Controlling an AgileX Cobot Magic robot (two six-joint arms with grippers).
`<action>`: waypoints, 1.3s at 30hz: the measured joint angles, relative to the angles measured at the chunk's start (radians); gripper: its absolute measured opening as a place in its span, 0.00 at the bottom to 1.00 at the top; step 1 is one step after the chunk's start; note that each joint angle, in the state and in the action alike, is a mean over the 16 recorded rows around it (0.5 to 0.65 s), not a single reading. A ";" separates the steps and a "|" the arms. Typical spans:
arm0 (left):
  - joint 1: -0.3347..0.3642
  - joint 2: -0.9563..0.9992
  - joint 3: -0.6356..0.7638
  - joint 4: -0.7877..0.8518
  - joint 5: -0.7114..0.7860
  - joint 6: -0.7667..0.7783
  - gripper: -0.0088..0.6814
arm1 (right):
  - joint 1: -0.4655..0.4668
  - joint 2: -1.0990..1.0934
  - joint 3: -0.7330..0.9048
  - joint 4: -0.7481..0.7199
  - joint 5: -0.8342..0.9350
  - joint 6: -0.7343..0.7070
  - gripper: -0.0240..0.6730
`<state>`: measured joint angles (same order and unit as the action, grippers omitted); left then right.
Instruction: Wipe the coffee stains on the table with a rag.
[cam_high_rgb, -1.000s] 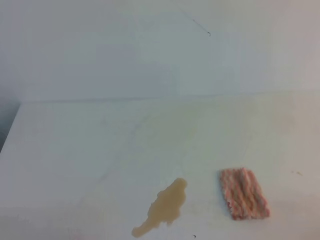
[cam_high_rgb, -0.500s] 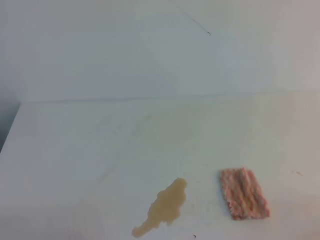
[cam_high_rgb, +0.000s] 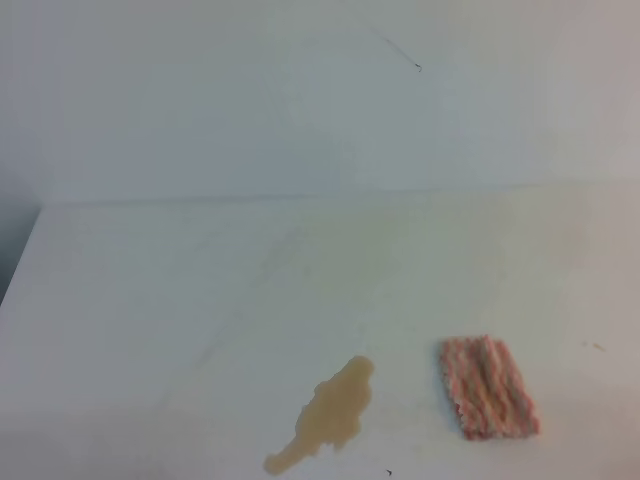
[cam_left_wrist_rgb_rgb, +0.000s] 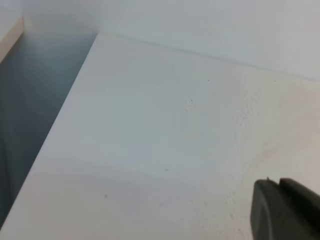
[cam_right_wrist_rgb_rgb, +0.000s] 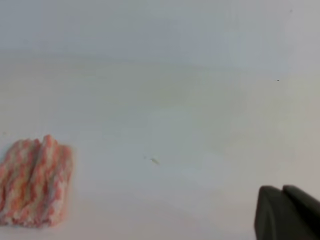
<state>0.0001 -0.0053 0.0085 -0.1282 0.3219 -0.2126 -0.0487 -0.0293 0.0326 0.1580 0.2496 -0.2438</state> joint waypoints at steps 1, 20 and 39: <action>0.000 0.000 0.000 0.000 0.000 0.000 0.01 | 0.000 0.000 0.000 0.009 -0.012 0.000 0.03; 0.000 -0.002 0.003 0.000 -0.001 0.000 0.01 | 0.000 0.002 -0.007 0.283 -0.517 0.041 0.03; 0.000 -0.002 0.003 0.000 -0.001 0.000 0.01 | 0.000 0.228 -0.304 0.308 -0.274 -0.041 0.03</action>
<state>0.0002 -0.0070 0.0113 -0.1283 0.3210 -0.2126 -0.0487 0.1990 -0.2714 0.4656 -0.0249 -0.2844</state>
